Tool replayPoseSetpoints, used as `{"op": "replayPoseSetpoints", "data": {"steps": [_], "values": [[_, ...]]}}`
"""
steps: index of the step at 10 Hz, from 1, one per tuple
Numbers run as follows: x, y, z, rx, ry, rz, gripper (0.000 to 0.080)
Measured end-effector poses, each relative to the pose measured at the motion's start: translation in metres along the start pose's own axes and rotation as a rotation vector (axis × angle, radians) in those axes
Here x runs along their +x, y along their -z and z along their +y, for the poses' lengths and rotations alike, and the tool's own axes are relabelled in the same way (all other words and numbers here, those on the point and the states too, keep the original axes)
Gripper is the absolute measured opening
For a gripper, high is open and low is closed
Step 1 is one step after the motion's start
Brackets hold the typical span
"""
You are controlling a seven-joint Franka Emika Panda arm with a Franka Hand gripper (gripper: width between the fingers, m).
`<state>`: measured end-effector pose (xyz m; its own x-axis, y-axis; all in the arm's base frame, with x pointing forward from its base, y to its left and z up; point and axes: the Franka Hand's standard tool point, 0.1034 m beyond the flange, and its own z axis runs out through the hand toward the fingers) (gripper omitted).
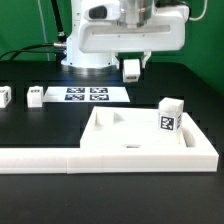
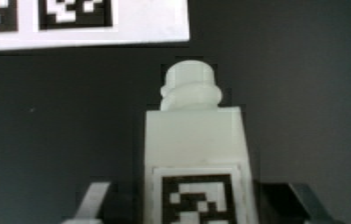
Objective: Assemble square table
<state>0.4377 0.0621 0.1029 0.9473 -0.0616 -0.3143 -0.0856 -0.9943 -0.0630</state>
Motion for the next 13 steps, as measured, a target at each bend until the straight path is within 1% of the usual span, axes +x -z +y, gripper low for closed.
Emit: {"op": "replayPoseSetpoints", "data": {"steps": [1,4,5,6,7,8,9,10,11,12,13], "values": [[0.011,0.015,0.001,0.009,-0.014,0.088,0.0288],[0.018,0.014,0.001,0.004,-0.002,0.314,0.0289],[0.021,0.013,0.003,-0.003,0.001,0.396,0.0288],[0.025,0.014,0.008,-0.016,0.030,0.458,0.0289],[0.033,0.023,0.012,-0.024,0.046,0.515,0.0289],[0.041,0.033,0.016,-0.037,0.061,0.599,0.0289],[0.049,0.040,0.024,-0.061,0.078,0.686,0.0289],[0.056,0.044,0.029,-0.078,0.077,0.754,0.0289],[0.057,0.045,0.031,-0.092,0.080,0.807,0.0290],[0.056,0.042,0.033,-0.097,0.080,0.813,0.0290],[0.056,0.042,0.032,-0.097,0.080,0.812,0.0290]]}}
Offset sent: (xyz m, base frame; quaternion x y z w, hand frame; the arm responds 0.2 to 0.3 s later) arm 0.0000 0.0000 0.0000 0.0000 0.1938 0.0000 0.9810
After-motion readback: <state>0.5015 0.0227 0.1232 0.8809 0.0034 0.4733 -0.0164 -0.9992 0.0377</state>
